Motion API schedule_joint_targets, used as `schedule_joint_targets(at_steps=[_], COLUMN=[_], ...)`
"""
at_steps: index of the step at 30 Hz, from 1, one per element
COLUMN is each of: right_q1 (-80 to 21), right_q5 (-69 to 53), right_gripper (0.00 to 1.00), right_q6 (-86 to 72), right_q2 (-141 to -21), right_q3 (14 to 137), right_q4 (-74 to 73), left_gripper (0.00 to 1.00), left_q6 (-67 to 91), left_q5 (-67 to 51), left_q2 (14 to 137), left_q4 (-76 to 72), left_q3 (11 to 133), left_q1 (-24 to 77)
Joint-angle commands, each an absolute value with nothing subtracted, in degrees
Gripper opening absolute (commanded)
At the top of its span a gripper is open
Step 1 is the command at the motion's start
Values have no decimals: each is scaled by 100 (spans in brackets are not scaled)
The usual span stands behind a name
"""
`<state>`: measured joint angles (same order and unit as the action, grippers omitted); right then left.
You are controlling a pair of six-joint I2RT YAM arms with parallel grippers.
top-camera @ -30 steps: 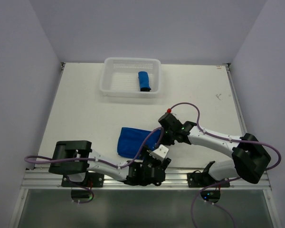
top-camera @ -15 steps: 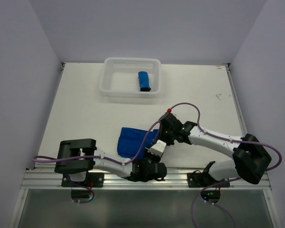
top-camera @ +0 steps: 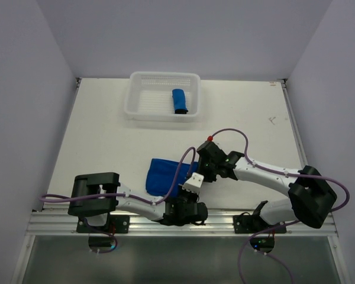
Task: Roll the towels
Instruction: Roll the towel
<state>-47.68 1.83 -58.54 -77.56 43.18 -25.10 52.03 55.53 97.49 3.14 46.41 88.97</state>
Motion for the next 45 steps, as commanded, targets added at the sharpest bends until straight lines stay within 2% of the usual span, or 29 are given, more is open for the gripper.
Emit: schedule_joint_targets(at_steps=[1, 2, 5, 14, 19, 25, 29, 34, 37, 43, 45], right_q1=[-4772, -4764, -4711, -4465, -4351, -4228, -4166, -4131, -4113, -4122, -4131], right_q5=[351, 395, 536, 607, 642, 738, 835, 870, 888, 923, 932], right_gripper=[27, 32, 38, 43, 50, 54, 50, 20, 10, 9, 15], right_q6=[-5898, -5871, -5783, -5581, -5537, -5511, -5414, -5335, -5300, -5159, -5098], right_q2=[-7874, -7918, -8094, -8542, -8701, -8763, -8859, -9009, -9123, -9492, -9588], right_q3=[4579, 4614, 4790, 5054, 5045, 5062, 5212, 5379, 5554, 6222, 6432], right_q4=[-2522, -2540, -2593, -2523, -2470, -2399, -2487, -2522, -2575, -2803, -2856], left_gripper=[0, 0, 0, 0, 0, 0, 0, 0, 0, 0, 0], left_q6=[5686, 5800, 6046, 6662, 6715, 6732, 6732, 6820, 7135, 7461, 7532], left_q5=[5476, 5397, 5256, 4957, 4913, 4808, 4720, 4597, 4483, 4368, 4333], left_q2=[9694, 9651, 9493, 9035, 9044, 9070, 9088, 9097, 9123, 9141, 9123], left_q4=[651, 642, 501, 123, 114, 97, 97, -114, -53, 52, 141], left_q3=[4667, 4606, 4387, 3745, 3735, 3735, 3735, 3692, 3630, 3630, 3595], left_q1=[8868, 8868, 8868, 8798, 8780, 8780, 8780, 8780, 8780, 8780, 8772])
